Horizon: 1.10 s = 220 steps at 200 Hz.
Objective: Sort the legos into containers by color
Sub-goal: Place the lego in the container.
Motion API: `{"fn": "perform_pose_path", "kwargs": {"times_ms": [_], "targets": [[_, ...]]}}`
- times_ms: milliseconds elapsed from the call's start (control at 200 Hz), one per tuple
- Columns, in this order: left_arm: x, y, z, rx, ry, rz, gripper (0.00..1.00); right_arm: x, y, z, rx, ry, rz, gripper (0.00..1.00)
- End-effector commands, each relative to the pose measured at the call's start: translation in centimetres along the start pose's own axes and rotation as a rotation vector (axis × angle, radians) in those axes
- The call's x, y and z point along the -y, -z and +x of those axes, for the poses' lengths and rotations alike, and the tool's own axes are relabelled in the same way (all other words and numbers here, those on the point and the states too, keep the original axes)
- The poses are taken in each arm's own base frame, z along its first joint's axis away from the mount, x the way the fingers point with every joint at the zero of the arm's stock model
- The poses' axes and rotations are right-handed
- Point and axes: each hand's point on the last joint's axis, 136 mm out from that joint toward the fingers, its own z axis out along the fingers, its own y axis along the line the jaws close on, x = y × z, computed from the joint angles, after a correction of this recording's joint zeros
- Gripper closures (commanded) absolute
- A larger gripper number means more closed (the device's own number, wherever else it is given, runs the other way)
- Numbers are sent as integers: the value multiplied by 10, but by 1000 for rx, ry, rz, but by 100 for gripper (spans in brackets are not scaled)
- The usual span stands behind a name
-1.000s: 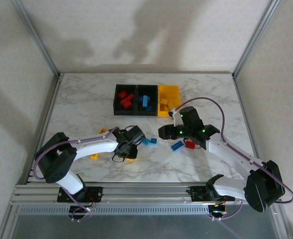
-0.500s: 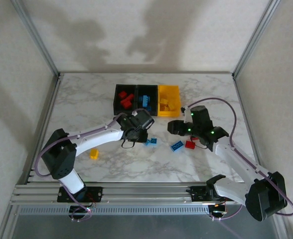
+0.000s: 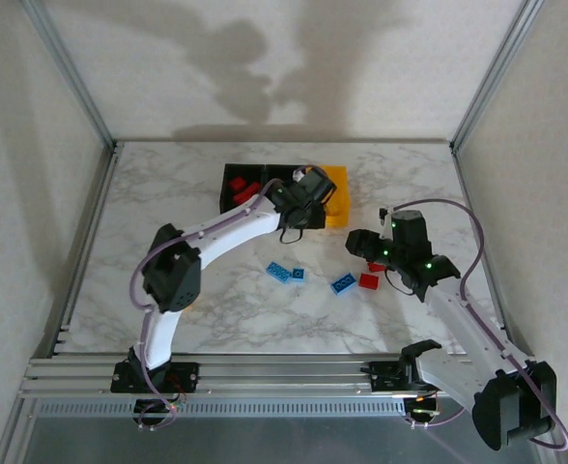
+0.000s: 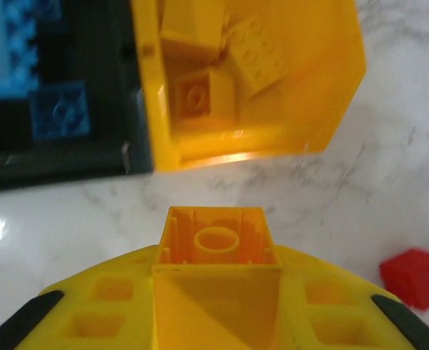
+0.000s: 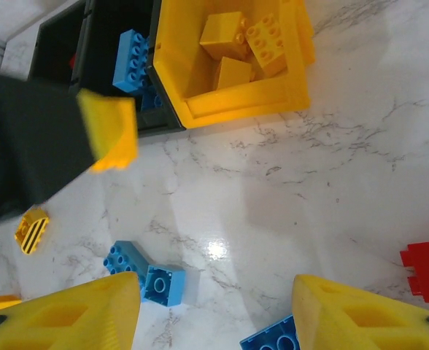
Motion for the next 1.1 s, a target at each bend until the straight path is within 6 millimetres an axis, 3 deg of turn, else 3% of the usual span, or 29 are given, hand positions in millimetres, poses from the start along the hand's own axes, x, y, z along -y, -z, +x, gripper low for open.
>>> {"fn": "perform_pose_path", "kwargs": {"times_ms": [0, 235, 456, 621, 851, 1097], "targets": [[5, -16, -23, 40, -15, -34, 81, 9, 2, 7, -7, -31, 29, 43], [10, -67, -51, 79, 10, -63, 78, 12, 4, 9, -7, -38, 35, 43], [16, -80, -68, 116, 71, 24, 63, 16, 7, 7, -3, -27, 55, 43], [30, -61, -79, 140, 70, 80, 47, 17, 5, 7, -4, -31, 57, 43], [49, -20, -86, 166, 61, 159, 45, 17, 3, 5, -4, -40, 58, 43], [56, 31, -67, 164, 20, 232, 44, 32, 2, 2, -22, -75, 165, 41]]}}
